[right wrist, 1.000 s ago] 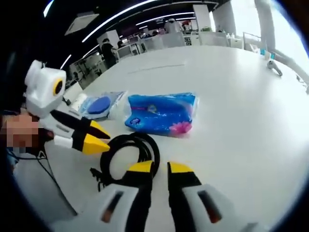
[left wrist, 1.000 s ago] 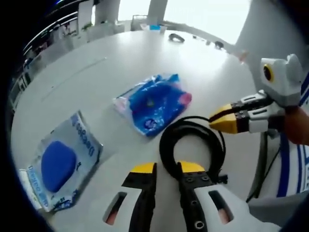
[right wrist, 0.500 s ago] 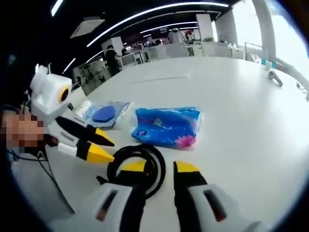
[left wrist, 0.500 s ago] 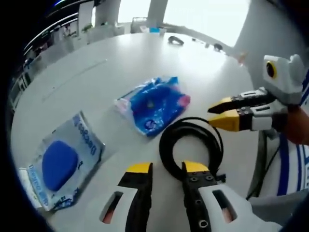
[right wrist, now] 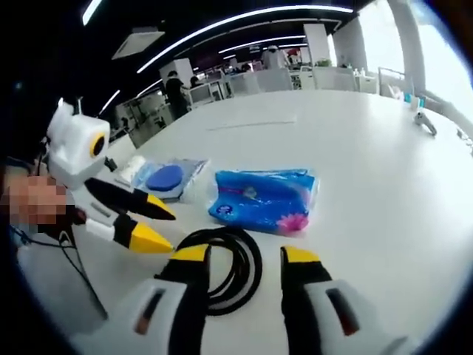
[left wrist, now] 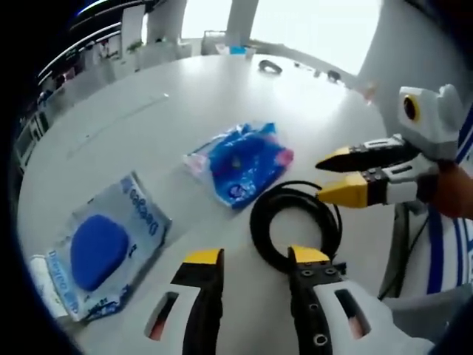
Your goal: Arrange the tabletop items into an orderly group along one side of the table until the central work area is clear of visible clutter.
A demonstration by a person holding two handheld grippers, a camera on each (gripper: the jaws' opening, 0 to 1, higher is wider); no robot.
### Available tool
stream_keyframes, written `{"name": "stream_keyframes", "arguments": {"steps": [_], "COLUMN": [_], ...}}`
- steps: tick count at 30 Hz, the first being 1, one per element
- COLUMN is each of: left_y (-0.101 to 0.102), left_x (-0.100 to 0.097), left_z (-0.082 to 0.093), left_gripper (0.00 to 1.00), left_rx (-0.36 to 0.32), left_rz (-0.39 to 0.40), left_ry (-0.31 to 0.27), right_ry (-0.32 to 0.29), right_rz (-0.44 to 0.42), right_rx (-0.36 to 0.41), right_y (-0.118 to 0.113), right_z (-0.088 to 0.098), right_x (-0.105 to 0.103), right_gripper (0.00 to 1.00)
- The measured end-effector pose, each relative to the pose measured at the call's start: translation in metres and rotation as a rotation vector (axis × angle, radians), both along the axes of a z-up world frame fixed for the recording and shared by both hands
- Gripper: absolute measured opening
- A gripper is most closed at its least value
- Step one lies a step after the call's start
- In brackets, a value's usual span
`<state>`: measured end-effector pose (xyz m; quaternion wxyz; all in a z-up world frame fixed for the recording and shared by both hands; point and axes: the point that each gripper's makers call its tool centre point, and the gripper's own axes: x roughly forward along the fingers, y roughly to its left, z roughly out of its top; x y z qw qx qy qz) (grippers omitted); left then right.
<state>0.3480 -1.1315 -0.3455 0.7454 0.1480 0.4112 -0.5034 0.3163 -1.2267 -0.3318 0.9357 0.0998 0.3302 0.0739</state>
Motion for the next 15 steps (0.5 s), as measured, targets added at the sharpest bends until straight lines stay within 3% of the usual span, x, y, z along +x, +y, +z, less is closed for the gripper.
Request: {"name": "stream_keyframes", "arguments": {"steps": [9, 15], "left_y": [0.011, 0.022], "left_x": [0.004, 0.007], "left_z": [0.005, 0.009], "left_gripper": [0.42, 0.46], "left_rx": [-0.018, -0.03], "left_rz": [0.003, 0.018], "left_ry": [-0.014, -0.018], "right_ry": [-0.006, -0.017], "right_rz": [0.02, 0.027], "right_rx": [0.017, 0.03], "right_y": [0.008, 0.015], "right_z": [0.003, 0.007], "right_x": [0.002, 0.005], "right_gripper": [0.53, 0.57]}}
